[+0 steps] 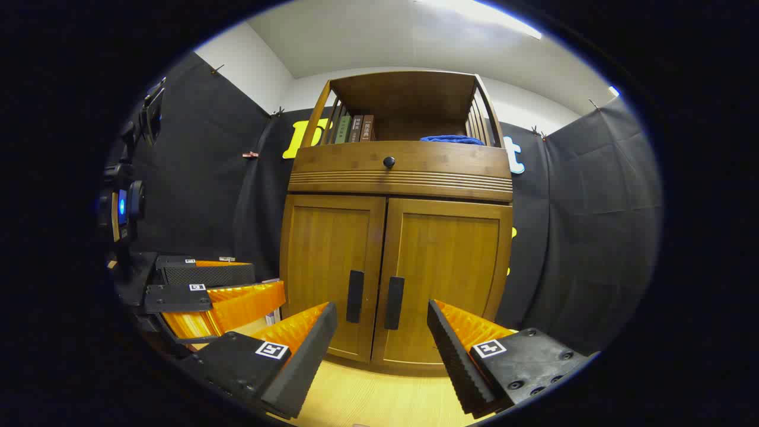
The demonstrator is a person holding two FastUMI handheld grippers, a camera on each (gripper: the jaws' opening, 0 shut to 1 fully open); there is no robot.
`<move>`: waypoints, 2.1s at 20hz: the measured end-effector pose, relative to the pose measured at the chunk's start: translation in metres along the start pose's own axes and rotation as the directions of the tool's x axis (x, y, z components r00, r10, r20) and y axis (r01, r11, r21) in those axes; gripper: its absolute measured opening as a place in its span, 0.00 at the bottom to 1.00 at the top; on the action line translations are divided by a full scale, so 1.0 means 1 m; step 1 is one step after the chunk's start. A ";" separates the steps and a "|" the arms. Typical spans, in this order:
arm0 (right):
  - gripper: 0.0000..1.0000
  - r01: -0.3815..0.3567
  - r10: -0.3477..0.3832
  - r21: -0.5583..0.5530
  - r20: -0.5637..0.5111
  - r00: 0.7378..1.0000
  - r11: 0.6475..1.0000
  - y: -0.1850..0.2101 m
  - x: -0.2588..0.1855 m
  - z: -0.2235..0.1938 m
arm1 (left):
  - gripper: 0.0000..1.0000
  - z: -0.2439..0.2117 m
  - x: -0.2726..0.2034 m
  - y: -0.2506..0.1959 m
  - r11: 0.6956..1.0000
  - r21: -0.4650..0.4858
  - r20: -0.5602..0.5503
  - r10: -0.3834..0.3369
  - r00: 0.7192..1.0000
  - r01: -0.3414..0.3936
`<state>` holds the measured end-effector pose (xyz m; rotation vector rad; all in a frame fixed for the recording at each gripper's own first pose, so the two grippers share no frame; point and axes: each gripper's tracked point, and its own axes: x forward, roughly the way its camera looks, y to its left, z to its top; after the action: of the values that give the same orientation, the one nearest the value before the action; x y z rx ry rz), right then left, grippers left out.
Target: Open the right door of the double-door shoe cabinet with the right hand, and open the left door with the left hand.
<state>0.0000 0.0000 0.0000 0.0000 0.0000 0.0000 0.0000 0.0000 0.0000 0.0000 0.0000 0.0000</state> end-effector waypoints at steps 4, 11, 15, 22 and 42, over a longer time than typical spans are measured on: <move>0.97 -0.002 0.002 -0.004 -0.009 1.000 1.000 0.000 0.000 -0.003 | 0.87 0.001 0.000 0.008 0.999 0.002 0.008 0.035 0.999 -0.035; 0.97 0.005 -0.005 0.000 -0.004 1.000 1.000 -0.001 -0.002 0.001 | 0.88 -0.008 0.007 0.009 0.999 -0.046 -0.025 0.017 1.000 -0.019; 0.97 0.017 -0.017 -0.009 0.008 1.000 1.000 -0.002 0.000 0.000 | 0.94 -0.006 0.011 0.006 0.999 -0.046 -0.017 0.005 1.000 -0.005; 0.97 0.005 -0.006 -0.012 -0.003 1.000 1.000 -0.003 -0.001 -0.002 | 0.94 0.000 0.011 0.003 1.000 -0.022 0.002 0.000 1.000 0.000; 0.97 0.019 -0.019 -0.008 -0.015 1.000 1.000 -0.004 0.003 -0.003 | 0.94 -0.003 0.019 0.005 0.999 -0.026 0.007 -0.019 1.000 0.019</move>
<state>0.0025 -0.0041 -0.0031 -0.0083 0.0147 -0.0187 0.0193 0.0055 -0.0025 -0.0258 -0.0063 -0.0191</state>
